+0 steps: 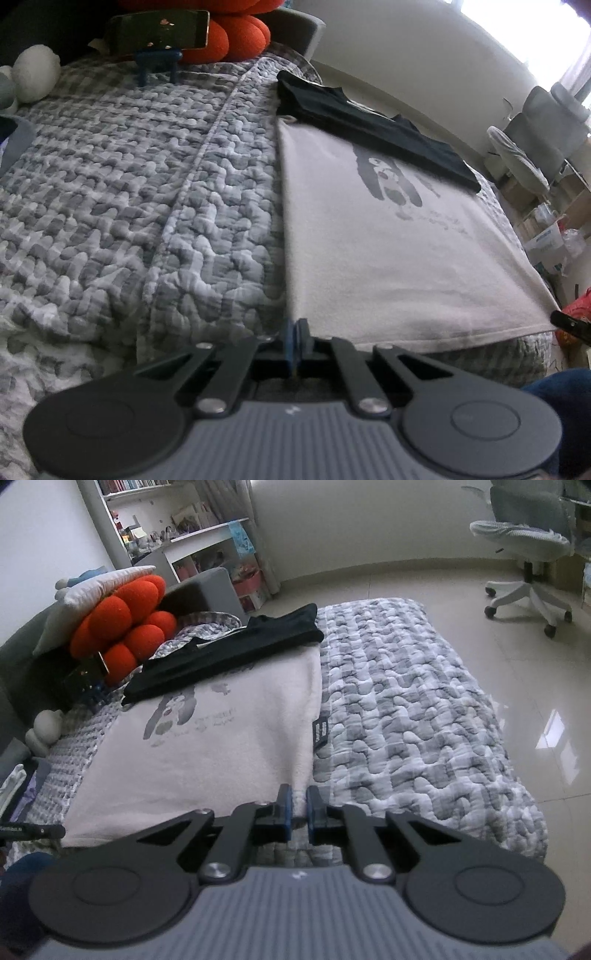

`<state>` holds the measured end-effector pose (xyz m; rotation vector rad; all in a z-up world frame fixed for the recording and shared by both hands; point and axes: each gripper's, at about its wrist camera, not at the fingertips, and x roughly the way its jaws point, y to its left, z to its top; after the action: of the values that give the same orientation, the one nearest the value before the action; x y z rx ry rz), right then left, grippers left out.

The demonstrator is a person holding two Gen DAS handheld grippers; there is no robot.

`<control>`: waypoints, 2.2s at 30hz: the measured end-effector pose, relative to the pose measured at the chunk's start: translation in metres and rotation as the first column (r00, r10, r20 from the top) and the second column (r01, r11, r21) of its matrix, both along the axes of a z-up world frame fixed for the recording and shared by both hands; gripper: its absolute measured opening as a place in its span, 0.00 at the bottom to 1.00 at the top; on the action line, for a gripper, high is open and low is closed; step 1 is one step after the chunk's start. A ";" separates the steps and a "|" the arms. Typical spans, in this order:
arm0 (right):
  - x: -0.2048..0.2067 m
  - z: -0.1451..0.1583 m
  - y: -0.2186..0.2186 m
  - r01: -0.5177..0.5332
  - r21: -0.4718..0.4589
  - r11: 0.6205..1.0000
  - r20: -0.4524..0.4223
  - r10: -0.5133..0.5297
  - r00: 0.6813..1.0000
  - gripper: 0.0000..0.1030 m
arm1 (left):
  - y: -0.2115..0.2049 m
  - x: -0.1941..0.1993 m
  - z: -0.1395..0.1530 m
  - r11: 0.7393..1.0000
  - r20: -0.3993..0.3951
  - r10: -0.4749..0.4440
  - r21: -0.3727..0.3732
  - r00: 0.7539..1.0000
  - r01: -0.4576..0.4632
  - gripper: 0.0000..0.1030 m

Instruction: Fold clothes

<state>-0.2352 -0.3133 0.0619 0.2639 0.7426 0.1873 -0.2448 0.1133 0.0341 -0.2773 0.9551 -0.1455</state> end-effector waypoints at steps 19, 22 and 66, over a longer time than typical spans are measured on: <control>0.011 -0.022 0.002 0.031 -0.047 0.998 -0.043 -0.033 0.999 0.16 | 0.020 0.010 -0.013 0.997 -0.034 0.074 -0.035 0.997 -0.076 0.20; 0.008 -0.024 -0.003 0.039 -0.040 0.998 -0.041 -0.041 0.998 0.26 | 0.031 0.007 -0.012 0.993 -0.033 0.097 -0.071 0.995 -0.099 0.27; -0.016 0.007 0.002 0.010 0.023 1.000 -0.003 -0.010 1.000 0.09 | 0.007 -0.012 0.006 0.999 -0.015 -0.038 -0.029 0.999 0.037 0.04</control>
<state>-0.2515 -0.3109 0.0685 0.2897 0.7421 0.1860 -0.2572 0.1202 0.0405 -0.2874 0.9742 -0.1917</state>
